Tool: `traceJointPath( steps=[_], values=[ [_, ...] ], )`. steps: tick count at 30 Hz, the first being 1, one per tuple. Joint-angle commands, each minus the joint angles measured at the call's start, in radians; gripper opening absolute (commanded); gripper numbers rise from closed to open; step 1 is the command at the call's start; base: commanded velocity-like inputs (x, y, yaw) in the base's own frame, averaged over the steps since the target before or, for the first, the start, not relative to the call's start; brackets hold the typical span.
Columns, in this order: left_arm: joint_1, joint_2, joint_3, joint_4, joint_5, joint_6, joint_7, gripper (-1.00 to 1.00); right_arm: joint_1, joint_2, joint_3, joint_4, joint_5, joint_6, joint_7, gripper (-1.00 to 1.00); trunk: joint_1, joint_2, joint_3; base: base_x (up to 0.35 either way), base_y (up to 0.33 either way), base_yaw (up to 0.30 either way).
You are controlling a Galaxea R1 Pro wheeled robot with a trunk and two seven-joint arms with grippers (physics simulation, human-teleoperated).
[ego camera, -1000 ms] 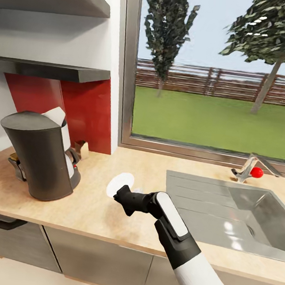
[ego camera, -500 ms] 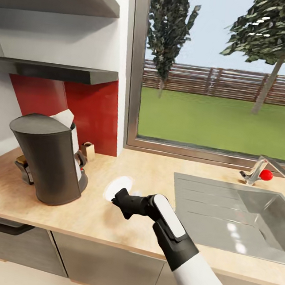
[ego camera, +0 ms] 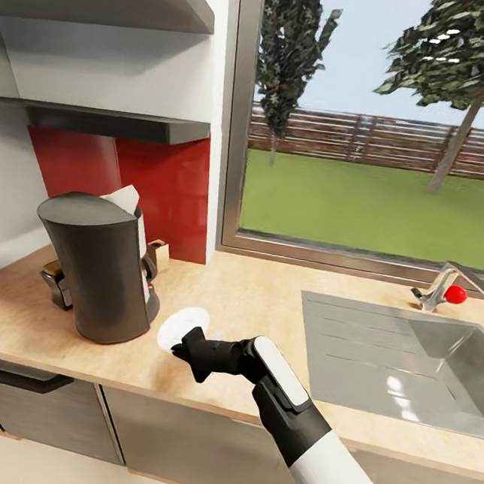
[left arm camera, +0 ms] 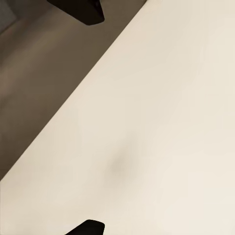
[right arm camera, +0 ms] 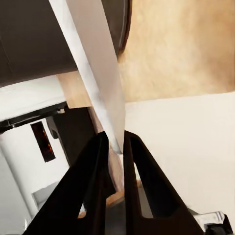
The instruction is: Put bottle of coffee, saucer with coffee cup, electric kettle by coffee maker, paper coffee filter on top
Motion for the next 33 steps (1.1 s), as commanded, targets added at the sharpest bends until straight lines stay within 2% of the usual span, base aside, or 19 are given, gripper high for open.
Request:
traceJointPath(
  steps=[1, 5, 11, 17, 25, 33],
  values=[
    [0.001, 0.0, -0.001, -0.004, 0.01, 0.005, 0.005, 1.0, -0.001, 0.0, 0.001, 0.012, -0.006, 0.001, 0.028, -1.0, 0.001, -0.002, -0.002, -0.001, 0.002, 0.0],
    [0.001, 0.0, -0.001, -0.004, 0.01, 0.005, 0.005, 1.0, -0.001, 0.0, 0.0, 0.083, -0.006, 0.003, 0.114, -1.0, 0.001, -0.002, -0.002, 0.0, 0.0, 0.0],
    [0.001, 0.0, -0.002, -0.004, 0.01, 0.003, 0.005, 1.0, -0.001, 0.0, -0.001, 0.095, -0.007, 0.006, 0.148, -1.0, 0.001, -0.002, -0.002, 0.0, 0.0, 0.0],
    [0.001, 0.0, -0.001, -0.004, 0.01, 0.003, 0.005, 1.0, -0.001, 0.0, 0.001, 0.162, -0.007, 0.009, 0.261, -1.0, 0.001, -0.002, -0.002, 0.0, 0.0, 0.0],
    [0.006, 0.001, -0.005, 0.02, 0.007, -0.006, 0.004, 1.0, 0.016, 0.0, 0.008, 0.208, -0.004, 0.013, 0.269, -1.0, 0.001, -0.002, -0.002, 0.0, 0.092, 0.0],
    [0.006, 0.0, -0.005, 0.065, 0.005, -0.045, 0.003, 1.0, 0.022, 0.0, 0.008, 0.227, -0.004, 0.014, 0.269, -1.0, 0.001, -0.002, -0.002, 0.0, 0.055, 0.0]
  ],
)
